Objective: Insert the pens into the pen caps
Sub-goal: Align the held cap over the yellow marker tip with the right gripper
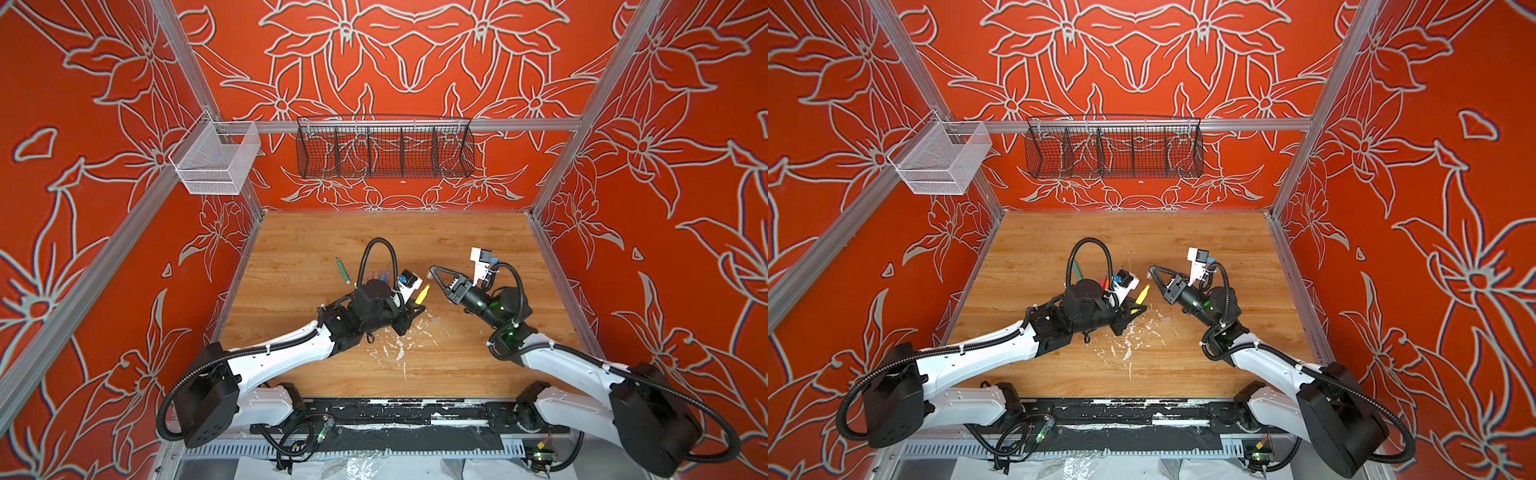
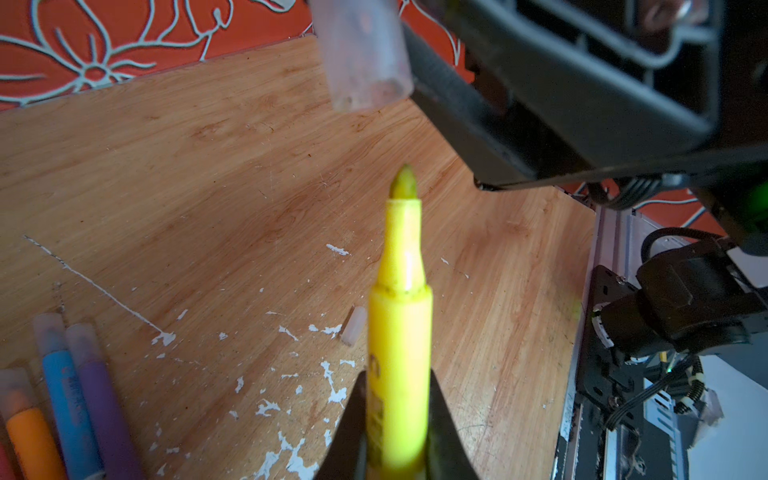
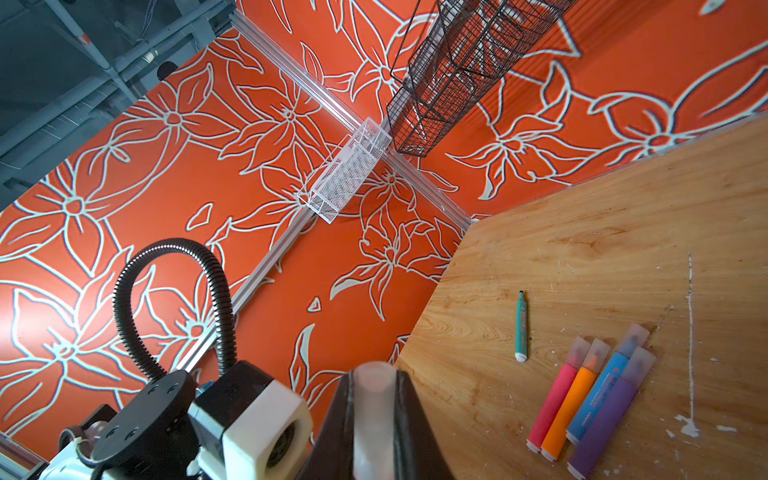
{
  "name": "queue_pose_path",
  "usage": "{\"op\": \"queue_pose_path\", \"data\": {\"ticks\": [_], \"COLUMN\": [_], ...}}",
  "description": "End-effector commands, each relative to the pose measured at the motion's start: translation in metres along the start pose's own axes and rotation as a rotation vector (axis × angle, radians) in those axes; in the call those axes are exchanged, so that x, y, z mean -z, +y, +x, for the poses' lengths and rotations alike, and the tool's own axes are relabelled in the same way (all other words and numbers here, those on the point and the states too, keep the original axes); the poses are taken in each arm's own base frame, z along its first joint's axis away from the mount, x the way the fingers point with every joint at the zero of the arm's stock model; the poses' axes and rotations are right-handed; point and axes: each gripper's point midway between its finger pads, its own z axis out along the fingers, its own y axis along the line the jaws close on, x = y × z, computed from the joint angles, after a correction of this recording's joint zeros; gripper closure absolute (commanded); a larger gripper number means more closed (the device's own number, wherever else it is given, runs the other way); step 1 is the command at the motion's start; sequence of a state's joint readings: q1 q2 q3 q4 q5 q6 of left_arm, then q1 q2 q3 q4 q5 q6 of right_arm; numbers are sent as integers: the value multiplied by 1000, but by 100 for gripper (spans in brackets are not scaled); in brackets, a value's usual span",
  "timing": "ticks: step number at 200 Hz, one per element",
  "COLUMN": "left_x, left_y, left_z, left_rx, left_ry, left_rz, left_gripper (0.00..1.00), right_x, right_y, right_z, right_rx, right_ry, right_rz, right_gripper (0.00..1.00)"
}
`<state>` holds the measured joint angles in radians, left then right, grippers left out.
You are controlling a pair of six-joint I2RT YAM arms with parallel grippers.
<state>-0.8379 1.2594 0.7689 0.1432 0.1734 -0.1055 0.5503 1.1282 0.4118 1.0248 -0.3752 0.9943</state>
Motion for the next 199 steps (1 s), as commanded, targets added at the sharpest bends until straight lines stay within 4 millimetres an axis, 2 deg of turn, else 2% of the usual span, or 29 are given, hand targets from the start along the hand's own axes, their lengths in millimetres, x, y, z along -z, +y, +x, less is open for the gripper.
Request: {"op": "queue_pose_path", "data": {"ticks": [1,73,107,155,199], "left_x": [6,12,12,12,9], "left_y": [-2,1,3,1,0], "left_z": [-17,-20,-20,-19,-18], "left_rx": [-14,-18,-18,-22,-25], "left_ry": [-48,-71,-70,-67,-53], "left_rz": [-10,-29,-42,-30,-20], "left_gripper": [100,100,100,100,100], "right_x": [1,-2,-5,0,7], "right_y": [2,-6,-3,-13,-10], "right_z": [3,14,17,12,1], "right_rx": [19,12,6,-15,-8], "right_ry": [-2,21,30,-17,-62], "right_rz": [-22,-36,-65,-21,-3], "right_gripper": [100,100,100,100,100]}}
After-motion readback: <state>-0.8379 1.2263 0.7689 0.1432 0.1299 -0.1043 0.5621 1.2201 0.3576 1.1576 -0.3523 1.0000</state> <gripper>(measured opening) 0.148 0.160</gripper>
